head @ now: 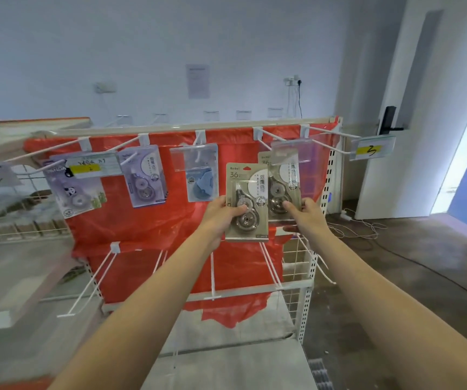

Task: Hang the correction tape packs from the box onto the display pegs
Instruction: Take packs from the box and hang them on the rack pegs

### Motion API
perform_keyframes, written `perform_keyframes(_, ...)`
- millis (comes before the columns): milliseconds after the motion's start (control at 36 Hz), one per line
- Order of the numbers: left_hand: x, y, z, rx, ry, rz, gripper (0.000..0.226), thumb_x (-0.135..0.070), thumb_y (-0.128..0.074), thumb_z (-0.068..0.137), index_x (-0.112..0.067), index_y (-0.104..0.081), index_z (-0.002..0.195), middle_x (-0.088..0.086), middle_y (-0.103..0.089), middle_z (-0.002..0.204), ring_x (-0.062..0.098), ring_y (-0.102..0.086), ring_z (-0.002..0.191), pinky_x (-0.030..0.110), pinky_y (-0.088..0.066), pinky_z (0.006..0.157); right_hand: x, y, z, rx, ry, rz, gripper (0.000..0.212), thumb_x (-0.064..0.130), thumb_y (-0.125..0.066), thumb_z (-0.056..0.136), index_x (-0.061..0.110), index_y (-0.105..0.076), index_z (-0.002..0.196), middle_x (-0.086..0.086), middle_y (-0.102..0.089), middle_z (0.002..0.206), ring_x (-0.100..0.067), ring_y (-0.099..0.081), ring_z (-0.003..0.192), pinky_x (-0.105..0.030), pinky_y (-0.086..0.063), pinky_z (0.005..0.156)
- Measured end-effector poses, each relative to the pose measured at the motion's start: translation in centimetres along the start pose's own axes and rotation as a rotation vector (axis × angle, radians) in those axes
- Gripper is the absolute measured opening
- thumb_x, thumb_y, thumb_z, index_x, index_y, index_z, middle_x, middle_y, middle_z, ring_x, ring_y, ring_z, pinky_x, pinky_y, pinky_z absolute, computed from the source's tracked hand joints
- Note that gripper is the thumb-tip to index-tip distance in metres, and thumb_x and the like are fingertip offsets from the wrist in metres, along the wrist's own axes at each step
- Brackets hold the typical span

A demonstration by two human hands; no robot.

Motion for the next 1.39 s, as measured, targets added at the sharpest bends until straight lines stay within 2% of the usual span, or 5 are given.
perform_keyframes(361, 1.2, -0.6, 2.7, -0.029, 0.005, 0.063, 0.028, 0.001, -0.065, 0.085, -0.006, -0.060, 0.111, 0.013, -0.069, 0.107, 0.025, -0.067, 0.095, 0.035, -0.057, 0.077, 0.6, -1.8, 6.3, 0.079, -0.039, -0.154, 0.041, 0.033, -0.054, 0.097, -0.001, -0.048, 0.120, -0.018, -0.058, 0.118, -0.035, -0.054, 0.114, -0.037, -0.044, 0.095)
perform_keyframes(528, 1.9, -0.9, 4.2, -0.092, -0.016, 0.070, 0.022, -0.001, -0.066, 0.084, -0.010, -0.062, 0.104, 0.014, -0.069, 0.108, 0.031, -0.065, 0.103, 0.049, -0.051, 0.093, 1.2, -2.5, 8.9, 0.139, -0.017, -0.159, 0.044, 0.022, -0.050, 0.100, -0.005, -0.037, 0.132, -0.024, -0.049, 0.132, -0.015, -0.052, 0.059, -0.012, -0.038, 0.032)
perform_keyframes(833, 2.7, -1.2, 5.3, -0.065, -0.007, 0.063, 0.025, 0.003, -0.059, 0.088, 0.001, -0.058, 0.113, 0.013, -0.067, 0.100, 0.025, -0.065, 0.092, 0.042, -0.053, 0.088, -0.4, -4.0, 9.5, 0.221, 0.035, -0.368, 0.045, 0.034, -0.042, 0.102, -0.001, -0.035, 0.129, -0.025, -0.056, 0.124, -0.040, -0.061, 0.102, -0.048, -0.048, 0.091)
perform_keyframes(1083, 2.8, -3.6, 5.6, -0.023, -0.004, -0.011, 0.022, 0.009, -0.054, 0.089, -0.001, -0.057, 0.109, 0.009, -0.067, 0.091, 0.018, -0.066, 0.079, 0.027, -0.055, 0.060, -1.3, -2.8, 7.1, 0.332, 0.111, -0.368, 0.041, 0.032, -0.036, 0.104, -0.002, -0.059, 0.108, -0.019, -0.067, 0.108, -0.028, -0.065, 0.093, -0.038, -0.049, 0.086)
perform_keyframes(1389, 1.4, -6.1, 5.5, 0.023, -0.053, -0.016, 0.017, 0.008, -0.059, 0.087, -0.008, -0.063, 0.089, 0.011, -0.067, 0.090, 0.030, -0.063, 0.094, 0.048, -0.048, 0.097, -1.1, -1.1, 4.4, 0.372, 0.064, 0.064, 0.061, 0.063, -0.042, 0.091, 0.013, -0.059, 0.124, -0.008, -0.060, 0.130, -0.027, -0.054, 0.123, -0.051, -0.039, 0.108)
Point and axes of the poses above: each hand's wrist, its own z-axis towards the middle knuckle, its own y-axis out of the back of the hand, x = y × z, the point moved 8 cm from there along z, towards the middle knuckle
